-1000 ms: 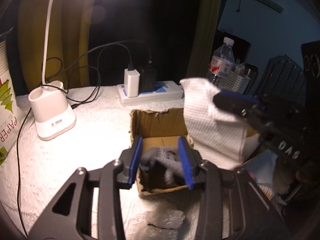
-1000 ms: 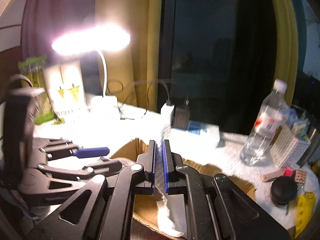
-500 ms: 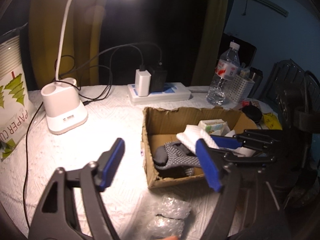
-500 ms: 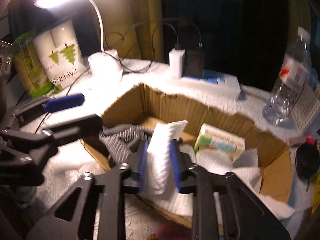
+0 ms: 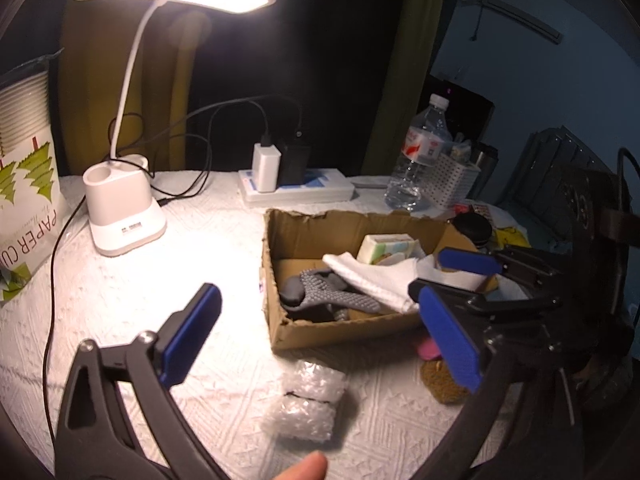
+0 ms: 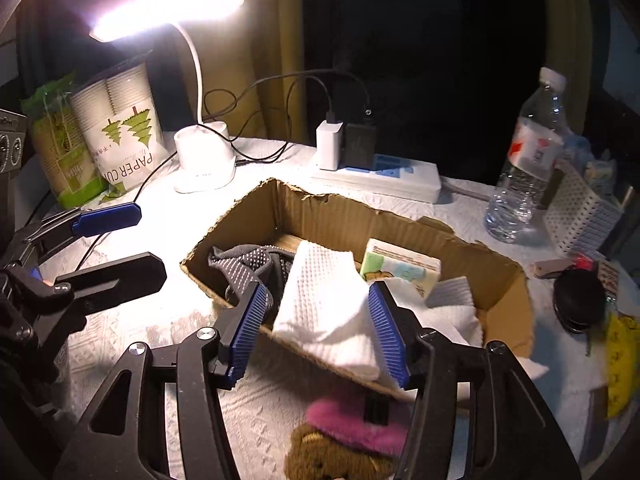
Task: Organize soft objects
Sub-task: 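Lower the waffle towel into the box and open the right tool, then grasp the clear bag of cotton swabs with the right tool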
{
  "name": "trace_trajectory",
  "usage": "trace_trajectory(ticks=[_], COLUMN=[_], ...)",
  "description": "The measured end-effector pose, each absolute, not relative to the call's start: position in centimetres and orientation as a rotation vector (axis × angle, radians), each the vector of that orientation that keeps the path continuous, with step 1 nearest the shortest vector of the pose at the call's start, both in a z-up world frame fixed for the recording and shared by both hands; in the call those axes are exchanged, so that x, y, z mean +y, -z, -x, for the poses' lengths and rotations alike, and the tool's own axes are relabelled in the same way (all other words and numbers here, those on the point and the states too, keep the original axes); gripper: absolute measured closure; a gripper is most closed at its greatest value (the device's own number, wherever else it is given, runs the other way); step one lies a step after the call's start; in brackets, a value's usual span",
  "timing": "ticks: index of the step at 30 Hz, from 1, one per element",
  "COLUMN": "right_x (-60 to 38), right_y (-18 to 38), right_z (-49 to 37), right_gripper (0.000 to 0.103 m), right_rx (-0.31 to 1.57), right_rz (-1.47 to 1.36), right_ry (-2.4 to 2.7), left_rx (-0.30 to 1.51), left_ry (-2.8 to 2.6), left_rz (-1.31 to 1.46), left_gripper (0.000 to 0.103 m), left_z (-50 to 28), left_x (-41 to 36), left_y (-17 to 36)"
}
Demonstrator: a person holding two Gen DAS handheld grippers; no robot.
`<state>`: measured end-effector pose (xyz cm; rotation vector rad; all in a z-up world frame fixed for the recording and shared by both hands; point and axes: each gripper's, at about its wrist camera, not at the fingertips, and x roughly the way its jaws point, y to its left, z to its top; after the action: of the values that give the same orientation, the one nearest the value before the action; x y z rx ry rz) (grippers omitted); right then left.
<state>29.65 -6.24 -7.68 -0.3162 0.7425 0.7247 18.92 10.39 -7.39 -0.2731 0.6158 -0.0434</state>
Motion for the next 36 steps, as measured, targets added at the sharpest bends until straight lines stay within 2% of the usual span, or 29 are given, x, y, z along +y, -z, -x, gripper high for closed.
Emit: trace_trajectory(ticks=[5,19,36], right_x=[-8.1,-15.0,-20.1], right_y=[6.8,6.8,11.5], right_z=[-28.1,-24.5,-22.8], right_gripper=[0.035,0.034,0.034], right_rx=[0.712,0.711,0.817], right_rz=[0.312,0.250,0.142], right_ry=[-0.696,-0.600,-0.566], left_rx=[0.614,0.678,0.743], left_ry=[0.043,0.040,0.090], left_rz=[0.262,0.192,0.167], left_gripper=[0.001,0.001,0.001], left_z=[-18.0,-16.7,-16.0], left_x=[9.6,5.2,0.9], left_y=[7.0,7.9,9.8])
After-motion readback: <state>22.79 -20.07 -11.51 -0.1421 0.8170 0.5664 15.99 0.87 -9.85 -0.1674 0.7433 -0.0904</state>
